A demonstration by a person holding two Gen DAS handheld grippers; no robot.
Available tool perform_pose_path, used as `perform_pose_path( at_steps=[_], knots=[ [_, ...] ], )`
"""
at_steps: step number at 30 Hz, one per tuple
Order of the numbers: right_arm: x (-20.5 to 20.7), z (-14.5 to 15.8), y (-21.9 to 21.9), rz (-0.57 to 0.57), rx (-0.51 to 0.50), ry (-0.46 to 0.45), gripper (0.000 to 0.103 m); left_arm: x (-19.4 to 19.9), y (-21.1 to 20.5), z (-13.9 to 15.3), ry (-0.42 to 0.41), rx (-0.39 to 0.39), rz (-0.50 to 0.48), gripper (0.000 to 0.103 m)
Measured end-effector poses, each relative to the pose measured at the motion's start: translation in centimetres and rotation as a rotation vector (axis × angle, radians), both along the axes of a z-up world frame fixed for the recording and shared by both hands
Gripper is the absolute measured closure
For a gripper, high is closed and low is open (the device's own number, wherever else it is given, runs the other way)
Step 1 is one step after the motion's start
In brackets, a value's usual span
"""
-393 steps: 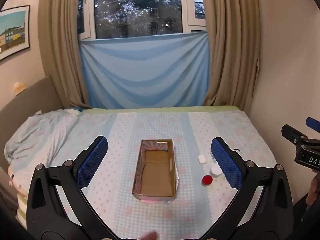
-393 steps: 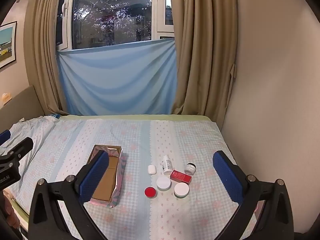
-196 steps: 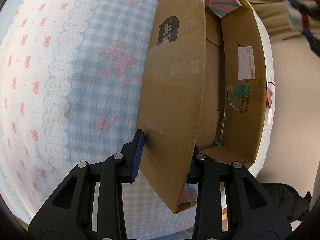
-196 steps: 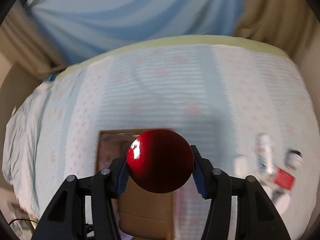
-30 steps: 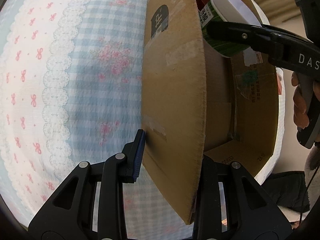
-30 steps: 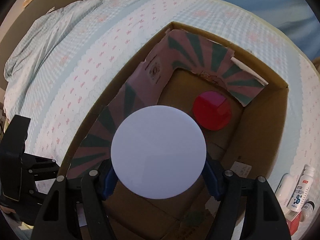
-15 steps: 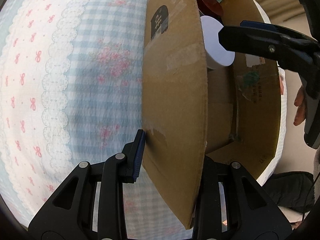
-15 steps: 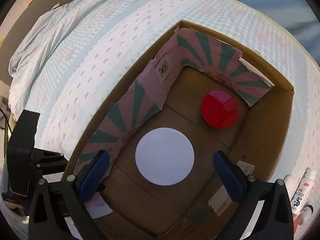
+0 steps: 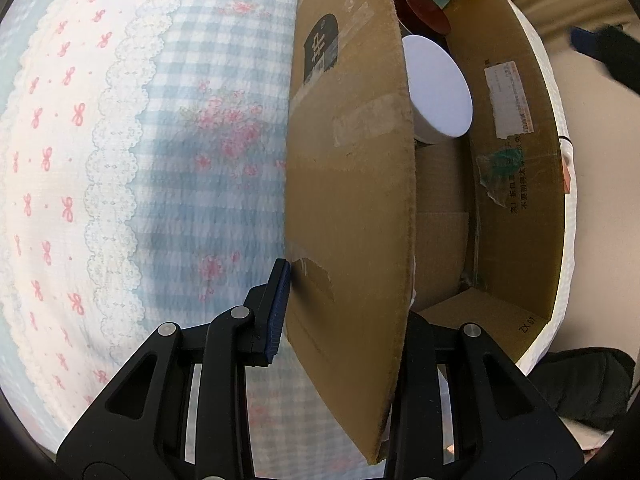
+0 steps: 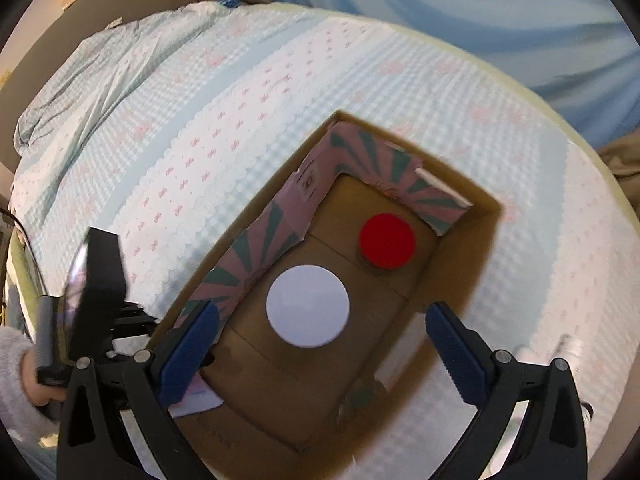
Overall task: Organize rigid objects
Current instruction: 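Return the right gripper to the items and grasp the green-labelled white-lidded jar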
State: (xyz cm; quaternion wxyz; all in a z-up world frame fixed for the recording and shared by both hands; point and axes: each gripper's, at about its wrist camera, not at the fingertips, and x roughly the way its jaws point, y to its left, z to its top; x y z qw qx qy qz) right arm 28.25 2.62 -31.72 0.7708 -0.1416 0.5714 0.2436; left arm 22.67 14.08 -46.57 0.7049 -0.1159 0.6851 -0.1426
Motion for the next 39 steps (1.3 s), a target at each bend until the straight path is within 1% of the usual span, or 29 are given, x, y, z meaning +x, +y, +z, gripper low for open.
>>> perform_pose_path(
  at_steps=[5, 8, 10, 14, 19, 23, 27, 32, 39],
  knots=[
    [-1.6, 3.8, -2.3, -0.068, 0.004, -0.037, 0.0, -0.2, 0.0, 0.2, -0.004, -0.001, 0.003, 0.076],
    [-2.9, 5.9, -4.2, -0.144, -0.005, -0.084, 0.0, -0.2, 0.1, 0.1, -0.009, -0.003, 0.004, 0.076],
    [-3.7, 7.2, -6.0, -0.21, -0.012, -0.1, 0.0, -0.1, 0.2, 0.2, -0.015, 0.0, 0.004, 0.076],
    [-6.1, 9.6, -10.3, -0.381, -0.038, -0.128, 0.0, 0.2, -0.1, 0.5, -0.026, 0.011, -0.003, 0.076],
    [-9.3, 10.6, -15.9, -0.567, -0.067, -0.154, 0.0, 0.3, -0.5, 0.5, -0.035, 0.021, -0.016, 0.076],
    [-11.5, 10.8, -19.5, -0.679, -0.073, -0.183, 0.0, 0.4, -0.8, 0.5, -0.031, 0.019, -0.009, 0.075],
    [-12.6, 9.9, -22.2, -0.768, -0.063, -0.18, 0.0, 0.3, -1.0, 0.7, -0.037, 0.031, -0.015, 0.076],
    [-13.1, 7.6, -24.9, -0.82, -0.048, -0.177, 0.0, 0.1, -1.4, 0.8, -0.043, 0.041, -0.016, 0.076],
    [-12.8, 3.2, -28.5, -0.91, 0.053, -0.135, 0.0, -0.3, -1.8, 0.8, -0.044, 0.057, -0.003, 0.076]
  ],
)
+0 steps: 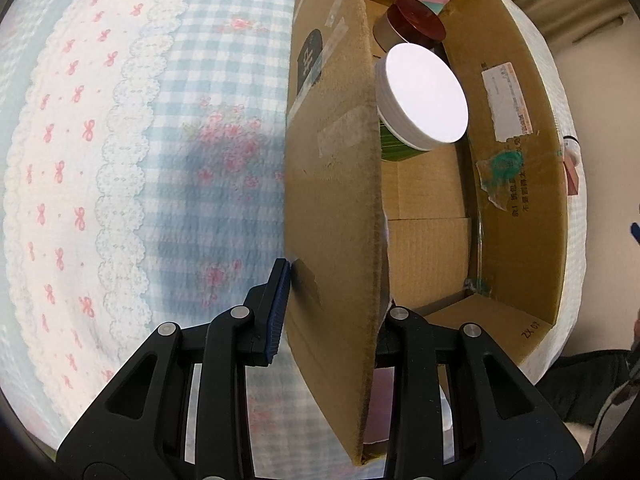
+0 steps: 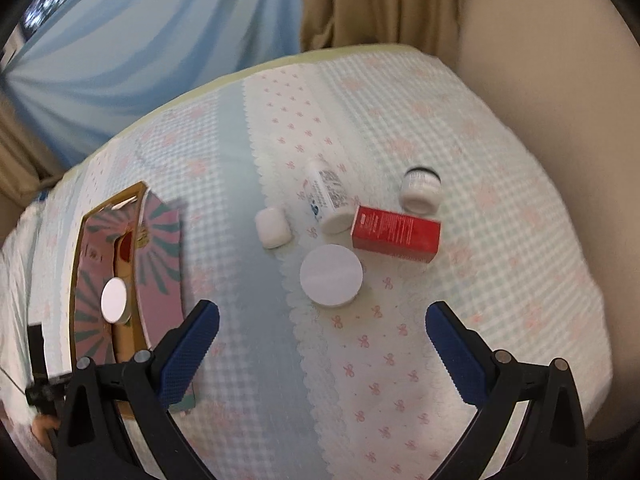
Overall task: Organize rigid objects
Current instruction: 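Return the right gripper to the items and grasp the green-labelled white-lidded jar, then carry the green-labelled jar into the box with the right gripper and release it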
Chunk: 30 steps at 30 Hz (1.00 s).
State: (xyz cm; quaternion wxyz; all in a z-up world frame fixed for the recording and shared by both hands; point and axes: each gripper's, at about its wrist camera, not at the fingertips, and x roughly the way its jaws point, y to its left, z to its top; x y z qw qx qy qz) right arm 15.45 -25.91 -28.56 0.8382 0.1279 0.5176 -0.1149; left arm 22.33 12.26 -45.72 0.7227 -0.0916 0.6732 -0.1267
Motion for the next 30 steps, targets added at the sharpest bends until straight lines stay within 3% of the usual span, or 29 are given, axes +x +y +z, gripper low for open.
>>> perform_pose_path(
  at_steps=[13, 22, 27, 30],
  knots=[
    [3.8, -11.1, -2.8, -0.058, 0.08, 0.078, 0.0, -1.5, 0.2, 0.4, -0.01, 0.001, 0.051, 0.076],
    [6.5, -14.6, -2.4, -0.091, 0.07, 0.104, 0.0, -2.0, 0.8, 0.2, -0.008, -0.005, 0.071, 0.076],
    [7.3, -15.1, -2.2, -0.093, 0.038, 0.102, 0.033, -2.2, 0.7, 0.1, -0.002, -0.001, 0.059, 0.075],
    [7.5, -15.2, -2.0, -0.097, 0.011, 0.104, 0.035, -2.2, 0.7, 0.1, -0.002, 0.0, 0.06, 0.076]
  ],
)
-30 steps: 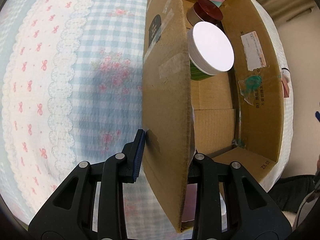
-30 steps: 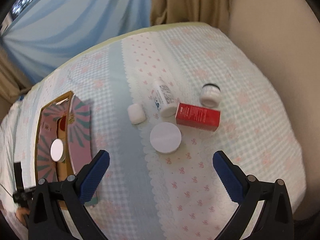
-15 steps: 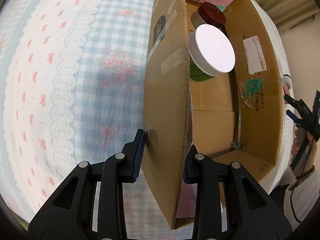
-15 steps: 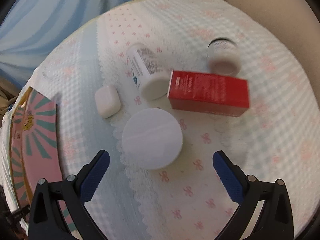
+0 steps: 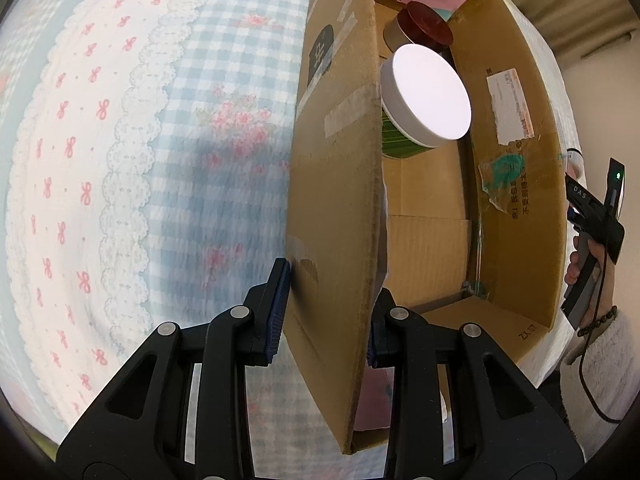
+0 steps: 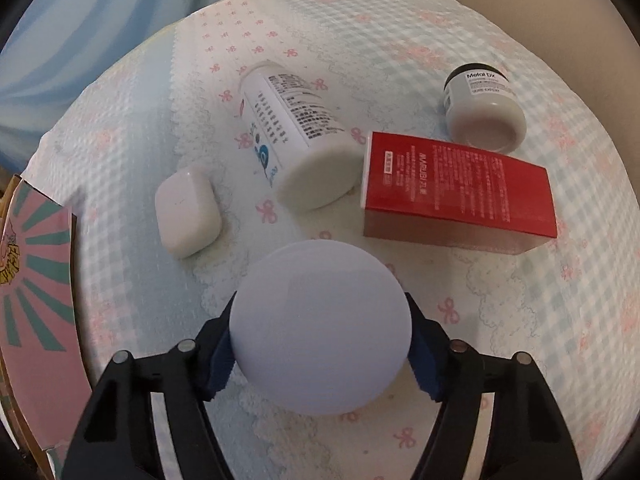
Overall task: Organize rigid objects
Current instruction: 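Carry the green-labelled jar into the box with the right gripper and release it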
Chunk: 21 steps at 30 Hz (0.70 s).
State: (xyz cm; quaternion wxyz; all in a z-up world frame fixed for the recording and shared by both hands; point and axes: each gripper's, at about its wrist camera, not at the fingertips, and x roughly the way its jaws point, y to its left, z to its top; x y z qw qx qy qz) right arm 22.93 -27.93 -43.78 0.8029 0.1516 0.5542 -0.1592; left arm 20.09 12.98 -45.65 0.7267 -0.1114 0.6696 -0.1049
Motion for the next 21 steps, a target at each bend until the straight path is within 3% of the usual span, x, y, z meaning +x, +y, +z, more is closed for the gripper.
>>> perform_pose_path(
  at_steps=[10, 21],
  knots=[
    [0.1, 0.5, -0.2, 0.0, 0.022, -0.01, 0.036, -0.1, -0.3, -0.2, 0.0, 0.006, -0.018, 0.076],
    [-0.4, 8.6, 1.7, -0.012, 0.031, -0.092, 0.036, 0.2, -0.8, -0.2, -0.001, 0.006, -0.065, 0.076]
  ],
)
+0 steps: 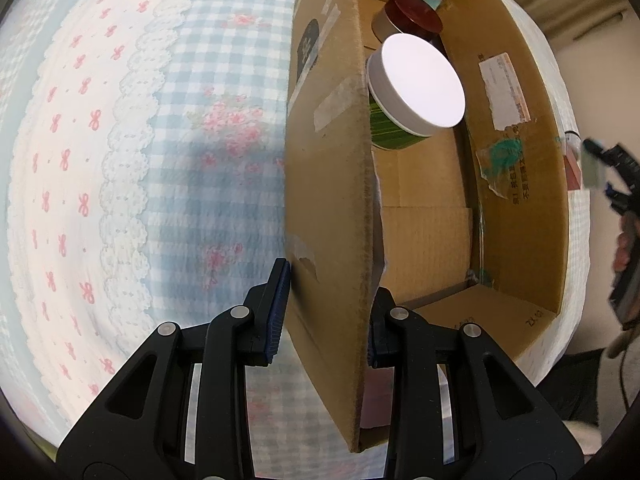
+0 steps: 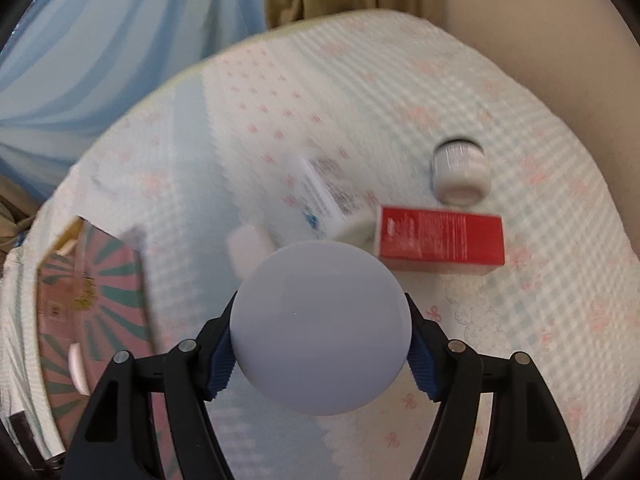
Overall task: Organize rigid objects
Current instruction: 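Carry the green-labelled jar into the box with the right gripper and release it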
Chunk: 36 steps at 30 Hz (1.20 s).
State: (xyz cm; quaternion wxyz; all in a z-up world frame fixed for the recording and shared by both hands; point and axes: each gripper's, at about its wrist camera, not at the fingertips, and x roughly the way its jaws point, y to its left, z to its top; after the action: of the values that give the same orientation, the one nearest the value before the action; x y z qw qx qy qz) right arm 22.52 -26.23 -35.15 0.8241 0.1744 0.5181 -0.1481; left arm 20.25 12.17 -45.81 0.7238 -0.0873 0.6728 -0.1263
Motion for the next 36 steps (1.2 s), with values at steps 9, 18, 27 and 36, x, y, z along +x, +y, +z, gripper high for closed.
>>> perform_pose_path(
  at_steps=[9, 18, 27, 36],
  knots=[
    [1.6, 6.8, 5.6, 0.059, 0.022, -0.085, 0.036, 0.4, 0.9, -0.2, 0.016, -0.029, -0.002, 0.076],
    [4.5, 9.1, 13.7, 0.161, 0.053, -0.122, 0.036, -0.2, 1.0, -0.2, -0.003, -0.031, -0.018, 0.076],
    [8.2, 6.0, 22.8, 0.331, 0.087, -0.069, 0.035, -0.3, 1.3, -0.1, -0.008, -0.042, -0.032, 0.076],
    [11.9, 0.8, 27.2, 0.48, 0.048, 0.017, 0.035, -0.2, 1.3, -0.2, -0.01, -0.052, -0.031, 0.076]
  ],
)
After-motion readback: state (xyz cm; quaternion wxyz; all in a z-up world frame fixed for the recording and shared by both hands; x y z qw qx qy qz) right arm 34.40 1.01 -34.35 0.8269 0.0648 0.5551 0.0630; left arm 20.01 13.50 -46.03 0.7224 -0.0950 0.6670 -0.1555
